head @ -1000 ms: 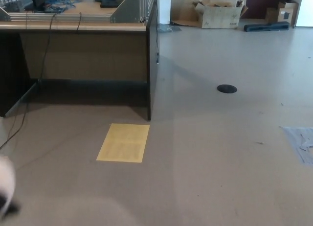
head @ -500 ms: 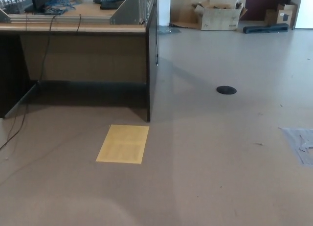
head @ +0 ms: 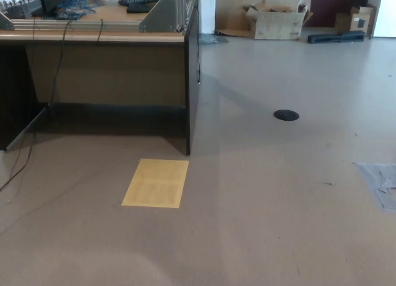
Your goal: The robot extends its left hand to pick up an emotional support dumpling from the palm of a person and brings its hand down by its side. Then it extends its arm again to hand the dumpling back to the person.
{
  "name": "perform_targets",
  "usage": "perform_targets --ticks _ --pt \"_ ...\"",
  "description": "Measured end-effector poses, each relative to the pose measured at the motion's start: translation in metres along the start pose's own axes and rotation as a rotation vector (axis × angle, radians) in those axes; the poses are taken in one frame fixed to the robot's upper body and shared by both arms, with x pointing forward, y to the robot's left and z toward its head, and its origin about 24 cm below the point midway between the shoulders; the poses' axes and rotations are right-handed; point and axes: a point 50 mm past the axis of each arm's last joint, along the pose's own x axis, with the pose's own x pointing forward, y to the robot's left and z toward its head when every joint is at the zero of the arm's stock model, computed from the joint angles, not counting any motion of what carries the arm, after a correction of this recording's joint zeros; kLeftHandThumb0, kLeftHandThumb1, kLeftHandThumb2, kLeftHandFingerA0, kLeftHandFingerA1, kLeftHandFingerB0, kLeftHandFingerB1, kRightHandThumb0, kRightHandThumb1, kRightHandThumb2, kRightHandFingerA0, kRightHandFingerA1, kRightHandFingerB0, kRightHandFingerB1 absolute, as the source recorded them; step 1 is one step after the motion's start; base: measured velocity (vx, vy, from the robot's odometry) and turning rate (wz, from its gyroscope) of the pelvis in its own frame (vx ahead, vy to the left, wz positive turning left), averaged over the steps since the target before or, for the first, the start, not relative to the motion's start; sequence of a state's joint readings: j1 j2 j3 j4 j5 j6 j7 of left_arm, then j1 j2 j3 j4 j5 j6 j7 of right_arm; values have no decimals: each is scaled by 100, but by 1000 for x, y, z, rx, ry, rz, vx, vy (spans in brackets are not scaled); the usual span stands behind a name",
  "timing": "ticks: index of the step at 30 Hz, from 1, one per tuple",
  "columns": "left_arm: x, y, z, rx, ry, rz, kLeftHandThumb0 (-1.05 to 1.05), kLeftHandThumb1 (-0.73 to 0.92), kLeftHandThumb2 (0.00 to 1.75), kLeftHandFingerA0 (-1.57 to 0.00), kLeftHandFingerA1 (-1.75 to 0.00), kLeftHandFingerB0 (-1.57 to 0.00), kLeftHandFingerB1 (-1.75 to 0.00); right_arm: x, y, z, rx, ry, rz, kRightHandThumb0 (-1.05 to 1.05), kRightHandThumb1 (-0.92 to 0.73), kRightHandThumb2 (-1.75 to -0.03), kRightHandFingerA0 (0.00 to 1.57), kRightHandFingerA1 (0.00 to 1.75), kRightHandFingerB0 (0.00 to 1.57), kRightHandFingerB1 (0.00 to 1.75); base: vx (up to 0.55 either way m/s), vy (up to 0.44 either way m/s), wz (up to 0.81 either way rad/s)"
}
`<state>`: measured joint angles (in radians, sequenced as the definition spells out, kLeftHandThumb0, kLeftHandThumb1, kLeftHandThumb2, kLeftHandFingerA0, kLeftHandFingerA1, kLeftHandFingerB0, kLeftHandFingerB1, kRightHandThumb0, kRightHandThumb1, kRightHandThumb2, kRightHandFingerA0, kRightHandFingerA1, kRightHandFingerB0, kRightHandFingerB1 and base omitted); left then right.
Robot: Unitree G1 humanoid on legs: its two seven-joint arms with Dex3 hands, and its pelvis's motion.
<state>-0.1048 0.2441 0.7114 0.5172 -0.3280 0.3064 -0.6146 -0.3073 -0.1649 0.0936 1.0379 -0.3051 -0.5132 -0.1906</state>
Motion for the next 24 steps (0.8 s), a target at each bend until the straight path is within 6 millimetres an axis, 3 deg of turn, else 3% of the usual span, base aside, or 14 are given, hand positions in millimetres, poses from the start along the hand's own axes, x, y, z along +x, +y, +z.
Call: perform_targets --ticks 10,12,15,16,17,20,24 --pt "0 1 8 29 -32 5 -5 69 60 -81 -112 -74 -65 0 0 1 6 -5 -5 -29 -57 -57 89 58 69 49 0 0 0" --pt "-1 2 12 25 -48 3 -6 70 60 -84 -103 -78 -65 0 0 0 6 -5 -4 -28 -57 -57 89 57 69 49 0 0 0" --pt "5 -10 34 71 -122 -35 -6 69 60 -86 -106 -78 -67 0 0 0 8 -4 -7 -28 -57 -57 90 56 70 49 0 0 2" --pt "8 -18 49 100 -172 -61 -7 69 60 -91 -107 -77 -67 0 0 1 9 -5 -8 -28 -57 -58 91 54 69 49 0 0 0" --pt "10 -25 62 128 -208 -81 -8 69 60 -97 -98 -82 -62 0 0 1 9 -6 -9 -27 -57 -57 90 54 69 49 0 0 0" --pt "19 -58 99 233 -310 -188 -8 67 59 -100 -84 -87 -62 -1 -1 0 13 -3 -14 -27 -56 -57 89 55 69 49 0 0 0" --pt "27 -139 155 471 -471 -424 -10 64 59 -105 -76 -89 -61 -1 0 0 17 -4 -14 -28 -56 -57 88 54 70 49 0 0 0"
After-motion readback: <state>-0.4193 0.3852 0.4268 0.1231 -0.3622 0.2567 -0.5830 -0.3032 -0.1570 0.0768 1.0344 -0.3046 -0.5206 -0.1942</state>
